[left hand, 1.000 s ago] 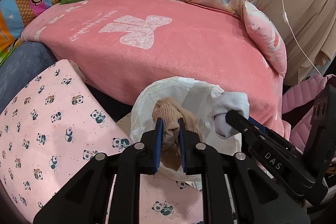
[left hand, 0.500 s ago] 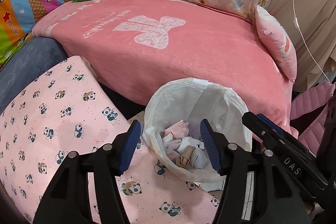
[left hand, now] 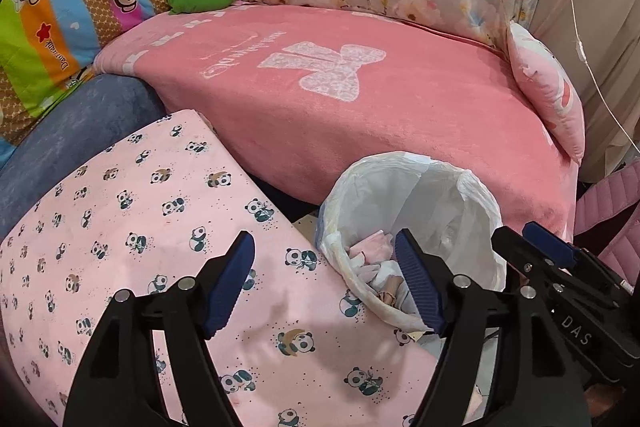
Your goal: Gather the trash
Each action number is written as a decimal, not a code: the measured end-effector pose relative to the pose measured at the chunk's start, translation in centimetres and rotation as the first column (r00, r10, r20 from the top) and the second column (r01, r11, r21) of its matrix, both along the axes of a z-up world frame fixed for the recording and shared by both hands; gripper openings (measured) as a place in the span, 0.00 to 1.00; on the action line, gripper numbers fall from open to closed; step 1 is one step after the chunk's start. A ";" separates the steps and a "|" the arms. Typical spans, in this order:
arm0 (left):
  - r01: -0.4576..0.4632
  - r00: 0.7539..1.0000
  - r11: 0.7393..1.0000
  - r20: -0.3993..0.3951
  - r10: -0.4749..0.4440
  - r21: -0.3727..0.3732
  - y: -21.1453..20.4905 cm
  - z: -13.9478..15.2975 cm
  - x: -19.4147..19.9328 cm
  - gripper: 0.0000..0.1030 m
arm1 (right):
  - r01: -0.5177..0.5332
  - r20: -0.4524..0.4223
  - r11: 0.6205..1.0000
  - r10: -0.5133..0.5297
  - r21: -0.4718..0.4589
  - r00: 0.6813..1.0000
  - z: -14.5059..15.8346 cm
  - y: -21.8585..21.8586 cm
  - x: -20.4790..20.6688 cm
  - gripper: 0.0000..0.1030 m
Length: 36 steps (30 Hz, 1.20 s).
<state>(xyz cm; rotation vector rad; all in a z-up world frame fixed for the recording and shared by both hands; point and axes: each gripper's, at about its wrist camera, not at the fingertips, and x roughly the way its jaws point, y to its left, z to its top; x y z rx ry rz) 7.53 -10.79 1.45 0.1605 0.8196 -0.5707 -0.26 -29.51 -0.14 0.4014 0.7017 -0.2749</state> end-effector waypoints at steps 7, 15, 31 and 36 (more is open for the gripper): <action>-0.057 0.998 0.998 0.043 0.055 0.041 1.8 -0.2 -0.9 0.82 | -0.026 -0.025 0.994 0.023 -0.105 0.999 0.4 2.8 -0.6 0.63; -0.099 0.994 0.991 0.060 0.094 0.092 3.5 -1.3 -1.4 0.87 | -0.043 -0.064 0.990 0.035 -0.132 0.997 0.4 4.7 -1.1 0.73; -0.120 0.993 0.987 0.026 0.118 0.110 4.6 -2.8 -2.1 0.88 | -0.076 -0.142 0.984 0.053 -0.160 0.988 -1.2 6.2 -1.7 0.84; -0.120 0.993 0.986 0.015 0.119 0.115 4.6 -3.2 -2.3 0.88 | -0.070 -0.150 0.982 0.044 -0.174 0.988 -1.6 6.4 -1.8 0.90</action>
